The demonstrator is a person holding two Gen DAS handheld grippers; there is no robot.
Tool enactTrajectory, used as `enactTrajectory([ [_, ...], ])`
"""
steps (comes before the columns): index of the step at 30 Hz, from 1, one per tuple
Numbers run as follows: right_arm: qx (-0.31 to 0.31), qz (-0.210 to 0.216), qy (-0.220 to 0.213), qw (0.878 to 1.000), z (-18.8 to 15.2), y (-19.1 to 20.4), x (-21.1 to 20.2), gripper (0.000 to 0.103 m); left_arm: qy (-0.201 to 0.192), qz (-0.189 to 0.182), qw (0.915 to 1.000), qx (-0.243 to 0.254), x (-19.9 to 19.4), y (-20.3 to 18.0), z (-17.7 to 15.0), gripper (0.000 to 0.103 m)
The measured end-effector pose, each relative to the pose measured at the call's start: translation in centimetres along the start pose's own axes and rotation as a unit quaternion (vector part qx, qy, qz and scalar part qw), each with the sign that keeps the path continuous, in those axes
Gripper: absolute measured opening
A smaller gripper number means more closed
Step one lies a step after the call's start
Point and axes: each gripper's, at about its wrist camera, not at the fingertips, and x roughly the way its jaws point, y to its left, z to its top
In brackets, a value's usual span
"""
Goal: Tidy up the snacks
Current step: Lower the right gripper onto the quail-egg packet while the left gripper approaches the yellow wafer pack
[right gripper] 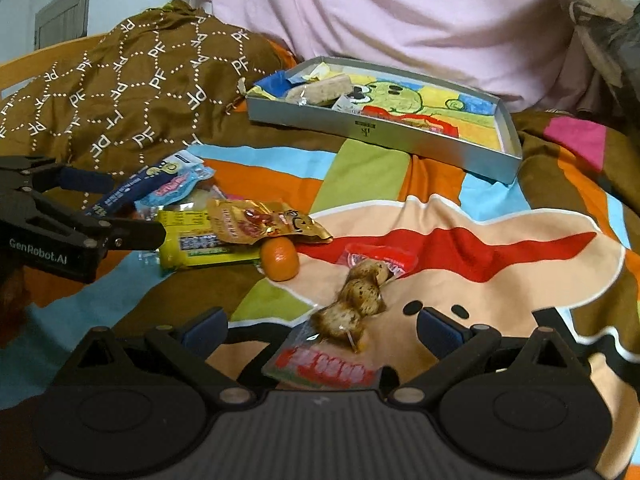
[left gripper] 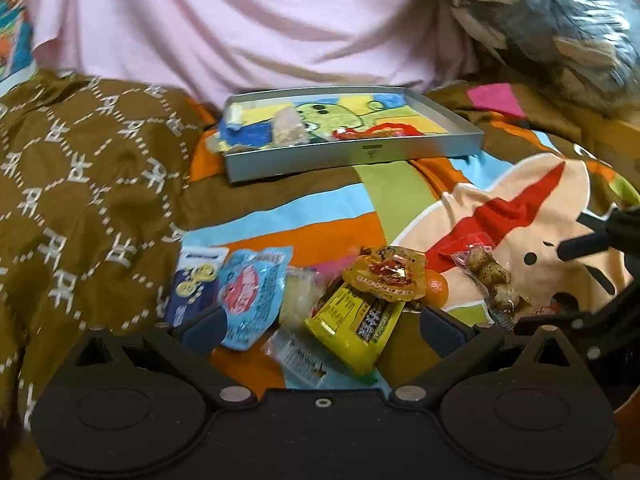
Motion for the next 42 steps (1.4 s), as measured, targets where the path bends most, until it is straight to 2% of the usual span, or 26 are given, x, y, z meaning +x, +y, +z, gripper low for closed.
enactTrajectory([
  [4, 0.0, 0.007, 0.017, 1.0, 0.4, -0.9, 1.2, 0.102, -0.001, -0.027, 0.9995, 0.015, 0.8, -0.3, 0.0, 0.102],
  [11, 0.019, 0.017, 0.045, 0.999, 1.2, -2.2, 2.9, 0.088, 0.003, -0.062, 0.9967, 0.053, 1.8, -1.3, -0.4, 0.102],
  [15, 0.024, 0.028, 0.057, 0.998, 1.7, -2.2, 3.7, 0.085, 0.015, -0.075, 0.9941, 0.077, 2.4, -1.9, -0.5, 0.095],
  [18, 0.031, 0.022, 0.072, 0.997, 2.0, -2.1, 4.7, 0.08, 0.018, -0.073, 0.9937, 0.083, 2.9, -2.0, -0.5, 0.093],
  [22, 0.044, 0.0, 0.088, 0.995, 2.2, -1.8, 5.8, 0.08, 0.024, -0.072, 0.9917, 0.104, 3.5, -2.2, -0.2, 0.09],
  [24, 0.05, -0.008, 0.098, 0.994, 2.4, -1.6, 6.4, 0.078, 0.028, -0.071, 0.9903, 0.116, 3.9, -2.5, -0.1, 0.085],
  [27, 0.062, -0.019, 0.101, 0.993, 2.3, -1.6, 6.5, 0.07, 0.033, -0.063, 0.9883, 0.134, 4.2, -2.9, -0.2, 0.077],
  [32, 0.066, -0.018, 0.091, 0.993, 1.8, -1.8, 5.7, 0.066, 0.04, -0.051, 0.9836, 0.168, 4.1, -3.5, -0.3, 0.076],
  [38, 0.066, -0.014, 0.094, 0.993, 1.7, -1.6, 5.5, 0.069, 0.048, -0.049, 0.9849, 0.159, 4.5, -3.1, -0.4, 0.077],
  [41, 0.076, -0.011, 0.097, 0.992, 1.8, -1.8, 5.8, 0.069, 0.045, -0.046, 0.9855, 0.157, 4.5, -3.0, -0.5, 0.069],
  [42, 0.08, -0.009, 0.099, 0.992, 1.8, -1.9, 5.9, 0.069, 0.043, -0.039, 0.9859, 0.157, 4.5, -3.0, -0.5, 0.062],
])
